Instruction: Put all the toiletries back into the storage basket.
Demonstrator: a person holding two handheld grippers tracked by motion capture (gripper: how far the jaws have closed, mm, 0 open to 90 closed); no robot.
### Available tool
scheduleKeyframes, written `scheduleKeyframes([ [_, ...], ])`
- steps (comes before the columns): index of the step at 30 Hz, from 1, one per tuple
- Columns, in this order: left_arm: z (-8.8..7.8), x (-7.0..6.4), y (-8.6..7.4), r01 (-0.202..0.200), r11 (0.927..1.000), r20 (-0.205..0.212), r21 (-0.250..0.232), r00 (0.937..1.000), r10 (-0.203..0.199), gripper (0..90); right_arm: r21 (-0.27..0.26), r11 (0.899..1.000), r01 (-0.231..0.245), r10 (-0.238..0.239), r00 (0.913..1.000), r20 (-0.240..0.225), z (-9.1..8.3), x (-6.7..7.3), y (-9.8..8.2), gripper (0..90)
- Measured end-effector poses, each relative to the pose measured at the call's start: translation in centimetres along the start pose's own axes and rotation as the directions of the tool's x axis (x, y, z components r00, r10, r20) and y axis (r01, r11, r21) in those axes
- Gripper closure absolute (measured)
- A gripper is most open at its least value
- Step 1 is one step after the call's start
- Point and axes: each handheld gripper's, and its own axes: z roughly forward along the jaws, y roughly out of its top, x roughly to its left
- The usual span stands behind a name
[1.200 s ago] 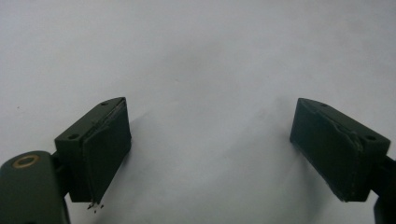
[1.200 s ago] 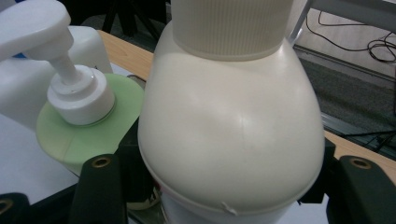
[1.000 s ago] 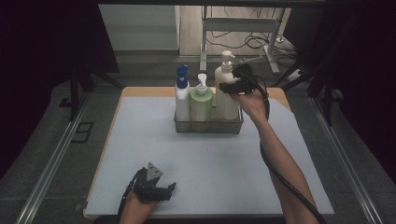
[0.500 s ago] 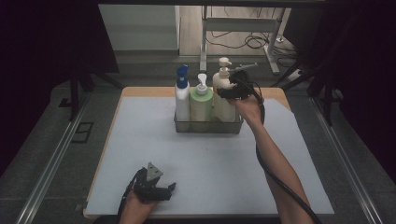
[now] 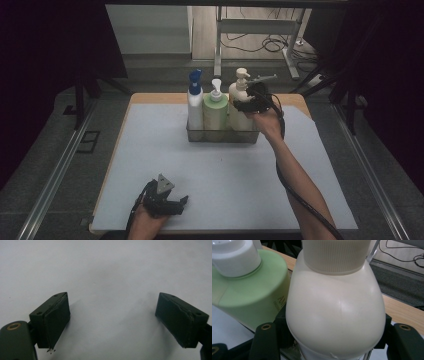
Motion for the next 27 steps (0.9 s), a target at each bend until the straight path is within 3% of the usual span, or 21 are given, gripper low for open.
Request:
scheduleKeyframes([
  [18, 0.0, 0.0, 0.0, 0.000, 1.0000, 0.002, 0.002, 1.0000, 0.000, 12.3, 0.049, 0.998, -0.026, 0.027, 0.9996, -0.005, 1.1, 0.0, -2.3, 37.2],
  [27, 0.0, 0.0, 0.0, 0.000, 1.0000, 0.002, 0.002, 1.0000, 0.000, 12.2, 0.049, 0.998, -0.028, 0.029, 0.9995, -0.011, 1.1, -0.2, -2.7, 36.5],
])
